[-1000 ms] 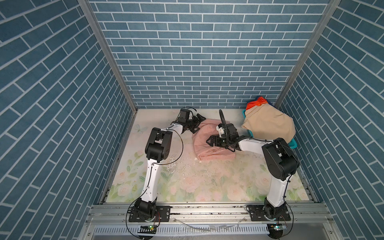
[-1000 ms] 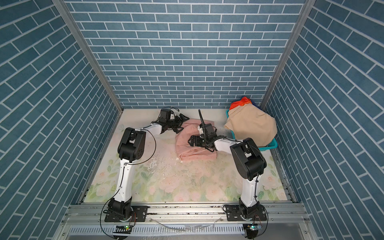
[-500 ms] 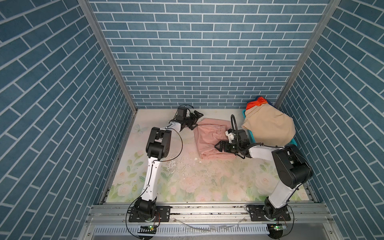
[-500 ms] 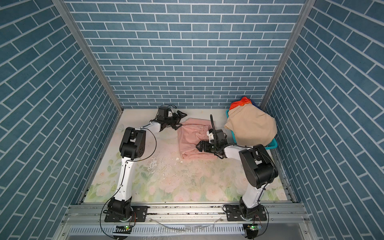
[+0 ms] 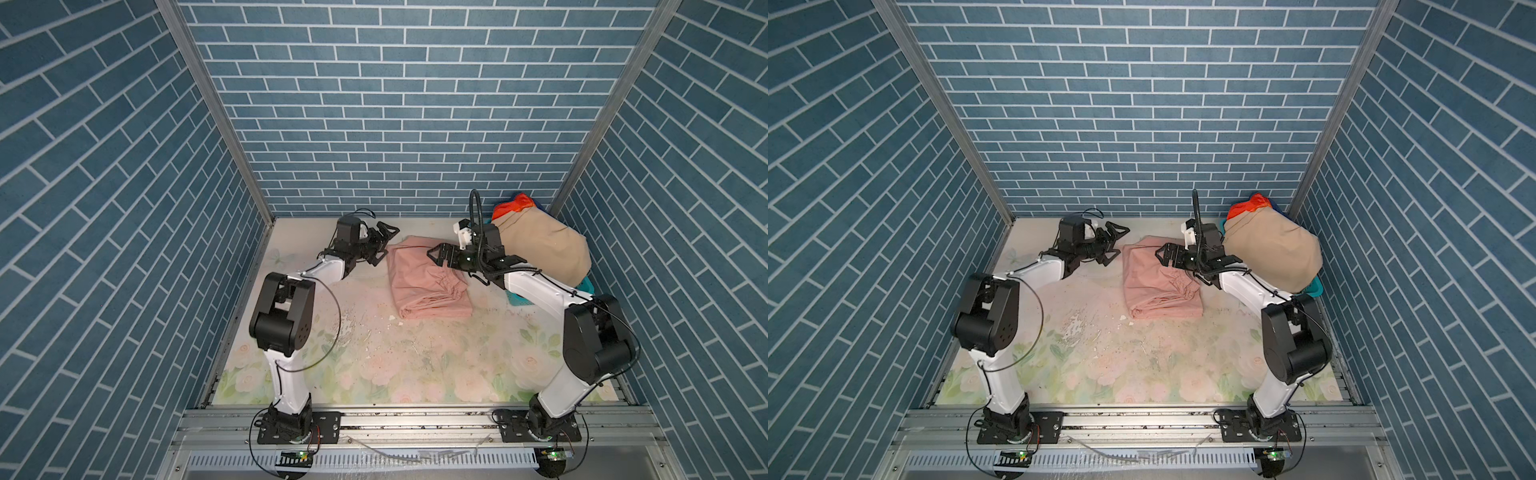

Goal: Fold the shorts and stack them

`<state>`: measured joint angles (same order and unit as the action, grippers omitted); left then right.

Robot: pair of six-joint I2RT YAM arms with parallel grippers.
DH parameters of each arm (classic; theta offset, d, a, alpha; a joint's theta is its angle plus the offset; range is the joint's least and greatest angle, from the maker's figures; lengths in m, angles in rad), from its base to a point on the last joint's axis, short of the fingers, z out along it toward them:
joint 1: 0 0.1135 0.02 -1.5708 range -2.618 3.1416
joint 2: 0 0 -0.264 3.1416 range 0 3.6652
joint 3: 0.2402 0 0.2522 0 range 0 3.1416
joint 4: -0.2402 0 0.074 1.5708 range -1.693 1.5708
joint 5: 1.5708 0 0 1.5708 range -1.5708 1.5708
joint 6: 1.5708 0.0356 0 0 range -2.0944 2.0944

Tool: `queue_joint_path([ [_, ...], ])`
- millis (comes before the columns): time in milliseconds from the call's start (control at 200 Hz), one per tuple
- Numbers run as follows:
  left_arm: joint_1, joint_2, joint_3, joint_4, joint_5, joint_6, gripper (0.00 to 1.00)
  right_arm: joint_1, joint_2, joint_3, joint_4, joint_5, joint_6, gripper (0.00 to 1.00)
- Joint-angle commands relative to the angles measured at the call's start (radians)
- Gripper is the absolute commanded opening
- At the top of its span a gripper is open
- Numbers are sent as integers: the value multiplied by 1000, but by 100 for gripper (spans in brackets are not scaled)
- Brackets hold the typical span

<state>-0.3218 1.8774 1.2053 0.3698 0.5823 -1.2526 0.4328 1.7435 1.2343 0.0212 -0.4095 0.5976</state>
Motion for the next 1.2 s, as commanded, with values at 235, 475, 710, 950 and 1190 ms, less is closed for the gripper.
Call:
queue_joint_path([
  [235, -167, 54, -328, 424, -138, -196, 100, -16, 392, 265, 105, -129, 152, 98],
  [475, -167, 83, -503, 520, -146, -198, 100, -71, 529, 367, 42, -157, 107, 98],
  [710, -139, 73, -630, 583, -96, -154, 100, -124, 549, 399, -45, -159, 35, 98],
  [950, -103, -210, -211, -378, -177, 485, 100, -126, 297, 320, -49, -184, 31, 99],
  [1190, -40, -88, 91, -751, -203, 750, 99, -138, 36, 108, -92, -151, -23, 98],
])
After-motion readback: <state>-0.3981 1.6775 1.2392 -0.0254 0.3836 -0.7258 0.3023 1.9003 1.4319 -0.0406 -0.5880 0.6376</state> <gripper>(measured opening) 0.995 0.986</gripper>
